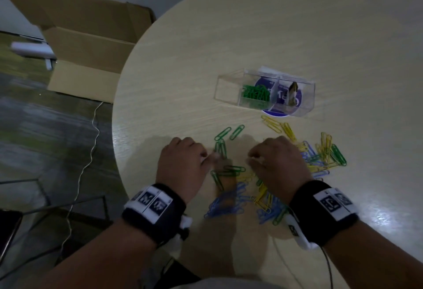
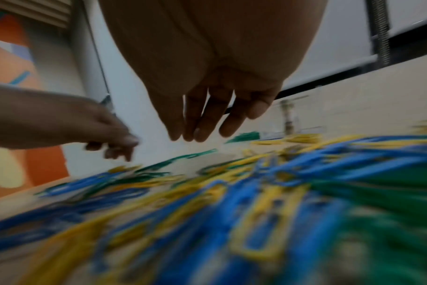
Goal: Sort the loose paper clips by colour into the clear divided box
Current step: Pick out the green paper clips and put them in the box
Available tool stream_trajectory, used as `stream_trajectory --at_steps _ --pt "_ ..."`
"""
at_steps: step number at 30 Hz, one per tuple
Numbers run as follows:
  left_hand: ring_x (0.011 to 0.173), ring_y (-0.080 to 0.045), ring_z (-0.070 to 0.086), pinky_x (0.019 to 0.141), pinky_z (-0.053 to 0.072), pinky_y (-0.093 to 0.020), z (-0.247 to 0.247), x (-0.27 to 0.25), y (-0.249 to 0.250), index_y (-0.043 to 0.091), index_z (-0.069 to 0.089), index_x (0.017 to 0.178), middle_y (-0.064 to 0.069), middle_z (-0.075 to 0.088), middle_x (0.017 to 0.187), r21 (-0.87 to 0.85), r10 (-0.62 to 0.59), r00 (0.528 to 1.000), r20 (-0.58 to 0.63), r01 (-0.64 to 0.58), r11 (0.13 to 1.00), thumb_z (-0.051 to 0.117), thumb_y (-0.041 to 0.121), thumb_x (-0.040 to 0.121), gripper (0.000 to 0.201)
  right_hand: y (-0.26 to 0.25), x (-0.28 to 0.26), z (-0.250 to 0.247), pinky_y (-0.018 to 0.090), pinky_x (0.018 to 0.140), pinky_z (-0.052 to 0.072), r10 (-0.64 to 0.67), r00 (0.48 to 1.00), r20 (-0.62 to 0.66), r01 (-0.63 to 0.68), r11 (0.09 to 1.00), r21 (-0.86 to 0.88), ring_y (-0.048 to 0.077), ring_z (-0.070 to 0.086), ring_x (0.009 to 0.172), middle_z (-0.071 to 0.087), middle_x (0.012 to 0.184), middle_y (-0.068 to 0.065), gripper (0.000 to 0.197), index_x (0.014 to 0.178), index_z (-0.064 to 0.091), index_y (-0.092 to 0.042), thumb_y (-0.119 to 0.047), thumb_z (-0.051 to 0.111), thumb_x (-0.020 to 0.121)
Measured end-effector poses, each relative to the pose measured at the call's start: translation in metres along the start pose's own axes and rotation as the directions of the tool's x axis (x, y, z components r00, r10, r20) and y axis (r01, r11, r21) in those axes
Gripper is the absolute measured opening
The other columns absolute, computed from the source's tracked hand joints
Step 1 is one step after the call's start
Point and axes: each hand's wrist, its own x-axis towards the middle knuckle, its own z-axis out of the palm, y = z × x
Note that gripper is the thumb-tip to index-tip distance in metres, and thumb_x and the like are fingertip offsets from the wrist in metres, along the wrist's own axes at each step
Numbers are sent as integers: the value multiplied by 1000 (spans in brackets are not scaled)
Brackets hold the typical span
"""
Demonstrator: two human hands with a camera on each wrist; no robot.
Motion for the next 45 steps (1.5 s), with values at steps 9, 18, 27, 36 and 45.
stream_trajectory --at_steps 9,18,27,36,45 --pt "95 -26 55 77 46 -37 5 27 10 20 68 95 -2 62 97 -88 -81 980 184 99 991 60 32 87 17 -8 11 18 40 74 47 128 963 239 -138 990 25 32 55 81 59 81 5 8 76 64 -22 -28 61 71" --pt "93 -29 58 81 49 -41 -4 40 6 12 64 101 -9 62 99 -135 -80 948 308 127 983 64 23 85 20 4 26 1 34 74 38 70 933 352 -93 994 50 35 54 95 59 101 13 18 99 60 -13 -16 57 82" --pt "91 -28 55 76 45 -38 -11 42 5 10 61 93 -10 60 94 -25 7 934 356 2 1000 60 22 85 14 7 66 -14 29 71 35 64 964 260 -88 993 83 30 55 93 59 100 9 18 101 62 -17 -17 54 85" --pt "95 -24 56 78 39 -27 -3 65 14 15 67 107 -7 63 99 -258 32 988 151 9 966 58 14 89 21 7 75 -5 40 81 43 -68 957 282 84 995 -44 34 54 96 59 99 12 19 103 67 -13 -20 57 88" --pt "94 -30 50 79 45 -41 13 71 18 9 67 99 -11 53 104 -132 165 978 127 -149 980 64 9 84 15 7 51 0 39 84 39 28 965 262 -14 998 -54 32 48 97 50 103 10 23 99 61 -13 -30 64 83"
